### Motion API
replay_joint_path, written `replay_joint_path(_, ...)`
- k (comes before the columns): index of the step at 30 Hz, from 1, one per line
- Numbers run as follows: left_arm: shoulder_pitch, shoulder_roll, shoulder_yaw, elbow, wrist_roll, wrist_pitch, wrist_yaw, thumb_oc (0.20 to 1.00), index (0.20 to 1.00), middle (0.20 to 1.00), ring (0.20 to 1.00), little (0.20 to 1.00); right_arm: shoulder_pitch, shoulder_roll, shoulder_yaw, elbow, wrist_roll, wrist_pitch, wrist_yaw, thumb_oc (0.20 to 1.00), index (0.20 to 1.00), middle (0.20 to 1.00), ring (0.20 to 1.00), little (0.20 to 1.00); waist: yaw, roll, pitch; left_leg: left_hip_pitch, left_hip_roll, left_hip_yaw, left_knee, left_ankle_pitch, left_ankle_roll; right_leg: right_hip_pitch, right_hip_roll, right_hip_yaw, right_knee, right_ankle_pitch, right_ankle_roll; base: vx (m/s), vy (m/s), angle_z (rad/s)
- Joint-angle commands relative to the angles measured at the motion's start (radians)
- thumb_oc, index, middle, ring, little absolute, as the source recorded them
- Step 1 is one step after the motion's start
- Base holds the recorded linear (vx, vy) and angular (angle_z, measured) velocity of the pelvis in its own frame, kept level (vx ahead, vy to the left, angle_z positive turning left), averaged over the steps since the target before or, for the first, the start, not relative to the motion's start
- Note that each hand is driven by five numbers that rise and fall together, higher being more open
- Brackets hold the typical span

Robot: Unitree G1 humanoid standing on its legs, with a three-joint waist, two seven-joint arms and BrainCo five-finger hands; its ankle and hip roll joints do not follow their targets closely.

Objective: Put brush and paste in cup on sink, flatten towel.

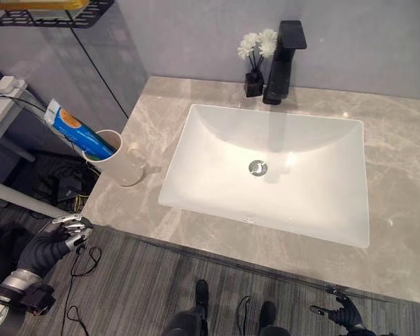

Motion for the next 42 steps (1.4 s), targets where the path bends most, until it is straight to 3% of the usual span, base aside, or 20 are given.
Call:
replay_joint_path(1, -0.038, 0.005, 0.027, 0.018, 0.018, -0.051, 0.004, 0.2, 0.2, 0.2, 0.2, 0.2, -0.069, -0.05, 0.03, -0.028, -0.018, -0.061, 0.01, 1.0, 1.0, 1.0, 1.0, 1.0, 0.015, -0.005, -0.012, -0.006, 0.032, 0.024, 0.004, -0.012, -0.034, 0.006, -0.071, 0.019, 0.006, 0.075, 0.076, 0.0, 0.0, 0.0)
replay_joint_path(6, -0.069, 0.016, 0.003, 0.022, 0.013, -0.048, -0.001, 0.2, 0.2, 0.2, 0.2, 0.2, -0.075, -0.039, 0.029, 0.044, -0.001, -0.052, 0.007, 1.0, 1.0, 1.0, 1.0, 1.0, 0.008, 0.013, -0.004, -0.013, 0.018, 0.021, 0.004, -0.016, -0.029, 0.004, -0.084, 0.006, 0.006, 0.084, 0.084, 0.02, 0.01, 0.01)
replay_joint_path(20, -0.144, 0.074, -0.052, 0.04, 0.041, -0.055, 0.011, 0.2, 0.2, 0.2, 0.2, 0.2, -0.148, -0.063, 0.077, 0.018, 0.022, -0.043, 0.018, 1.0, 1.0, 1.0, 1.0, 1.0, 0.011, 0.043, 0.004, -0.022, -0.01, -0.006, 0.004, -0.024, -0.013, 0.002, -0.109, -0.024, 0.053, 0.087, 0.093, 0.04, 0.007, 0.04)
replay_joint_path(42, -0.326, 0.043, -0.119, 0.207, 0.105, -0.091, 0.094, 0.2, 0.2, 0.2, 0.2, 0.2, -0.192, -0.078, 0.073, 0.027, 0.038, -0.035, -0.005, 1.0, 1.0, 1.0, 1.0, 1.0, -0.003, 0.051, 0.059, -0.071, -0.026, -0.003, 0.004, -0.023, -0.011, -0.049, -0.124, -0.021, 0.056, 0.113, 0.102, 0.0, 0.005, 0.01)
